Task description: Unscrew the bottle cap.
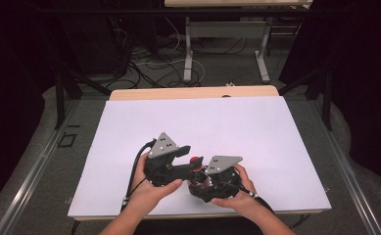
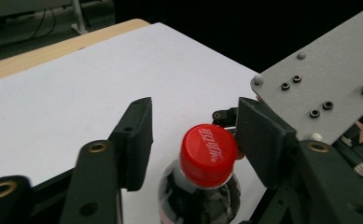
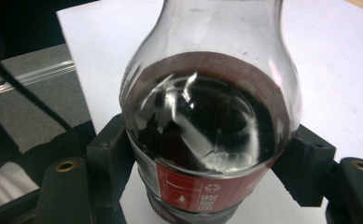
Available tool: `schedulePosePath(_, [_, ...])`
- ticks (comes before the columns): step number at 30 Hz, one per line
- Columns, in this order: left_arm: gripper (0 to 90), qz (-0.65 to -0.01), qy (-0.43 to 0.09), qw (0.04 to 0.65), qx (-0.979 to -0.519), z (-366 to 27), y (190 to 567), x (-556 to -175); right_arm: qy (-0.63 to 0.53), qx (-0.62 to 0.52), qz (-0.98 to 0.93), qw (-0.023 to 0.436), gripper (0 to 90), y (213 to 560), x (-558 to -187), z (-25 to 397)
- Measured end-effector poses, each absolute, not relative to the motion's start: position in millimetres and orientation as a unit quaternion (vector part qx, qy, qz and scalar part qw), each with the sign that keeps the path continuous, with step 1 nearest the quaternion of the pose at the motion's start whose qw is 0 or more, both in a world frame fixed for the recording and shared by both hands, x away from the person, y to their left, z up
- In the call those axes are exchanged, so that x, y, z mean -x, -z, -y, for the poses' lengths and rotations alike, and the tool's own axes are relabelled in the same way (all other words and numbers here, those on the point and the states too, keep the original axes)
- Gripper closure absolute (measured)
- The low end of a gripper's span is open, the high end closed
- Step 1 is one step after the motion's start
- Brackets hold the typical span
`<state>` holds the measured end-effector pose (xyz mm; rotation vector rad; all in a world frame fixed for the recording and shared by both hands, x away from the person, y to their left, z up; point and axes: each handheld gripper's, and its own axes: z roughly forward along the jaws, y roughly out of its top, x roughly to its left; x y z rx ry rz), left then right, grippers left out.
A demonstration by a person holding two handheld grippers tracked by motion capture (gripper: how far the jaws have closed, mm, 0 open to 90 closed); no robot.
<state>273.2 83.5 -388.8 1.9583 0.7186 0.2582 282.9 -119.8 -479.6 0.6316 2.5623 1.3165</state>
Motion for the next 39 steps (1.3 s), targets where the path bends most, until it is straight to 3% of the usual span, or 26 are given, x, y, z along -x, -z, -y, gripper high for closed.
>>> schedulePosePath(10, [42.2,-0.17,-0.014,0.492,-0.854,-97.2,388.2,-283.2,-0.458,-0.181,-0.867,0.081,28.7,482.6,-282.5,120.8])
schedulePosePath(20, [46.7,-0.151,0.01,0.487,-0.86,-97.3,397.3,-298.5,-0.475,-0.153,-0.864,0.067,28.7,482.6,-277.8,118.8])
schedulePosePath(23, [55.5,-0.14,0.039,0.496,-0.856,-98.3,398.9,-301.9,-0.476,-0.153,-0.864,0.065,28.7,482.4,-277.9,119.4])
schedulePosePath(25, [60.3,-0.139,0.042,0.497,-0.856,-98.4,399.1,-302.0,-0.477,-0.148,-0.864,0.067,28.7,482.4,-279.1,119.9])
schedulePosePath(39, [61.8,-0.212,-0.05,0.491,-0.843,-83.6,399.0,-282.1,-0.466,-0.191,-0.859,0.092,28.7,482.1,-280.9,120.9])
